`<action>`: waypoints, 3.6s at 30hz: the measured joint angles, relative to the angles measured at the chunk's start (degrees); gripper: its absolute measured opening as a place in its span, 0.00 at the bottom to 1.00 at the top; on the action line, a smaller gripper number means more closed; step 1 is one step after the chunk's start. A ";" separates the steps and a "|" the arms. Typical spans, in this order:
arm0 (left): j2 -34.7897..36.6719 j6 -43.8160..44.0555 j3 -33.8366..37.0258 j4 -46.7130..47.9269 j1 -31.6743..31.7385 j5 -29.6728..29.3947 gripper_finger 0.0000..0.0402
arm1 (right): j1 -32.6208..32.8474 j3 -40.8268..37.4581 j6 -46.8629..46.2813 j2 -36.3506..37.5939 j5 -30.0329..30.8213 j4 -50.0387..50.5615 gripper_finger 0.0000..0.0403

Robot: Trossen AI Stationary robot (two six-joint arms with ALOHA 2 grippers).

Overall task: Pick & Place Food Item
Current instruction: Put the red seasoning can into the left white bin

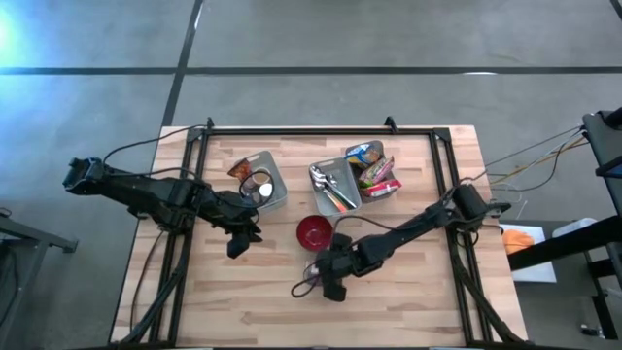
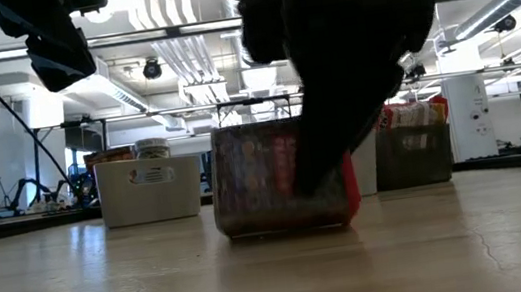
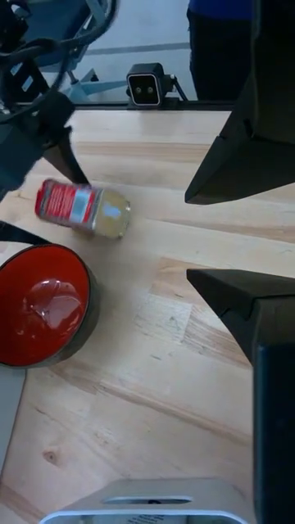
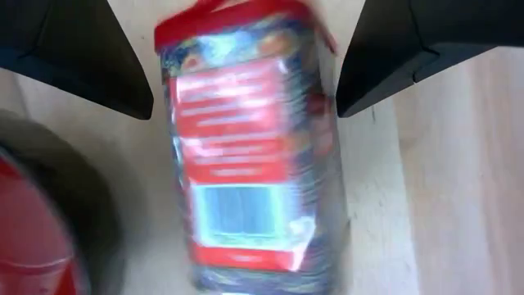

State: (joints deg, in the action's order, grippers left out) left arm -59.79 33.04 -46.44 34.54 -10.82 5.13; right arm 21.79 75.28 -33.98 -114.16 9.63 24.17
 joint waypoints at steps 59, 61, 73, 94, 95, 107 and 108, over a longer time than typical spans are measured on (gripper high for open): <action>-0.04 -1.22 0.00 -16.44 -0.52 1.05 0.36 | -2.29 15.95 7.95 4.40 -0.38 10.64 0.46; -0.04 -3.04 0.00 -18.32 -0.73 1.05 0.36 | -2.88 17.16 8.59 4.54 -0.10 12.60 0.46; -2.87 -9.08 0.00 -21.14 -0.86 1.88 0.60 | -4.46 18.59 14.79 6.19 2.48 16.47 0.46; -15.30 -15.87 -18.00 -6.22 -0.48 1.72 0.83 | -10.27 30.41 19.24 6.30 -6.89 26.95 0.46; -15.89 -16.25 -18.79 -5.77 -0.46 1.76 0.83 | -10.25 30.81 19.39 6.30 -6.89 27.30 0.46; -16.51 -14.32 -19.65 -5.93 -0.58 1.13 0.83 | -9.38 32.14 18.27 6.15 -10.95 27.47 0.46; -16.44 -13.67 -19.65 -5.74 -0.58 1.07 0.83 | -9.16 31.98 17.99 6.15 -10.99 27.21 0.46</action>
State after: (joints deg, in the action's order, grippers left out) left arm -76.23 19.37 -66.08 28.80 -11.40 6.20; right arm 12.62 107.26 -15.99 -108.01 -1.36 51.38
